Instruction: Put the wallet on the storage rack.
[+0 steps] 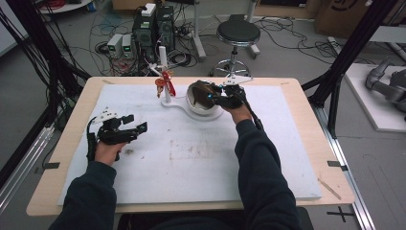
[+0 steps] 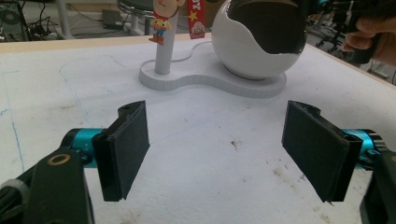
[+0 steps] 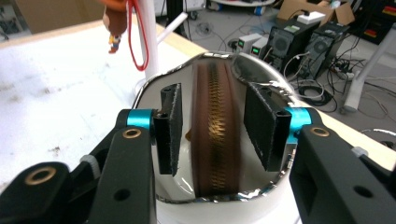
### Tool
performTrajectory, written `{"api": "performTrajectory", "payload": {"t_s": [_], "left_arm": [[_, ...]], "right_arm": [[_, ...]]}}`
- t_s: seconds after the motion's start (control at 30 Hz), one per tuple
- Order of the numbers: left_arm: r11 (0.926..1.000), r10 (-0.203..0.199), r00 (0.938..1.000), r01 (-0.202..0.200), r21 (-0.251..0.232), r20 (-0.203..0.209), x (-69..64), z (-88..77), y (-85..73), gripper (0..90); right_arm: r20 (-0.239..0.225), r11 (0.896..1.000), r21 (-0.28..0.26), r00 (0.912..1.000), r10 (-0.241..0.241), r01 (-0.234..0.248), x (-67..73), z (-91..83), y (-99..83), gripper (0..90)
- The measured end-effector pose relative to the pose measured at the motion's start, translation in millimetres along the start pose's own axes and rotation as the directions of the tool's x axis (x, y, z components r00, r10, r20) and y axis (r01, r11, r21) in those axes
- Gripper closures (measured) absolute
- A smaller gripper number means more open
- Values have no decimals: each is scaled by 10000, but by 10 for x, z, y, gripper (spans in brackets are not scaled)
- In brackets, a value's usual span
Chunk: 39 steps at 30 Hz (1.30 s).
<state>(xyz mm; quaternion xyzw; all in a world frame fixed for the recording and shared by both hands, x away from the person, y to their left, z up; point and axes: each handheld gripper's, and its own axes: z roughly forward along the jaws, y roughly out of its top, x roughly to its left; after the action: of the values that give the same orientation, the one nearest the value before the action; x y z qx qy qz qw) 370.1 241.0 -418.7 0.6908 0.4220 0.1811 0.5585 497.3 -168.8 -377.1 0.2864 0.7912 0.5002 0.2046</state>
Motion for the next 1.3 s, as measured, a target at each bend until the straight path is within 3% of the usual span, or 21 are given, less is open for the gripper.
{"api": "performTrajectory", "payload": {"t_s": [0.13,0.2,0.3,0.4,0.5,0.67,0.87,1.03,1.3], "left_arm": [[10000,3,10000,-3,8,-13,-1,0,0,230],[10000,24,10000,-23,12,-20,-2,-2,2,229],[10000,14,10000,-14,-85,-9,2,-13,5,230],[9997,-14,10000,14,-244,-17,7,-25,11,229],[9990,144,9999,-145,-434,-25,8,-40,26,208],[9957,664,9977,-672,-632,-147,1,-56,43,184],[9957,383,9993,-386,-843,-50,-5,-39,47,184],[9931,294,9993,-319,-1129,-232,2,-53,59,184],[9935,347,9987,-387,-1066,-383,10,-55,58,184]], "right_arm": [[34,9998,-110,9999,-164,165,-17,-119,24,686],[98,9996,-157,9997,-222,223,-15,-178,30,689],[161,9994,-353,9999,8,-2,-31,-283,11,622],[149,9986,-88,9985,523,-521,-79,-406,-7,481],[545,9992,-60,9977,403,-400,-65,-570,-54,407],[856,9971,621,9956,381,-435,-40,-827,-219,305],[1104,9944,878,9927,488,-587,-2,-1126,-520,273],[1469,9930,863,9869,673,-806,29,-1336,-749,256],[1902,9911,459,9751,1143,-1251,-8,-1593,-991,226]]}}
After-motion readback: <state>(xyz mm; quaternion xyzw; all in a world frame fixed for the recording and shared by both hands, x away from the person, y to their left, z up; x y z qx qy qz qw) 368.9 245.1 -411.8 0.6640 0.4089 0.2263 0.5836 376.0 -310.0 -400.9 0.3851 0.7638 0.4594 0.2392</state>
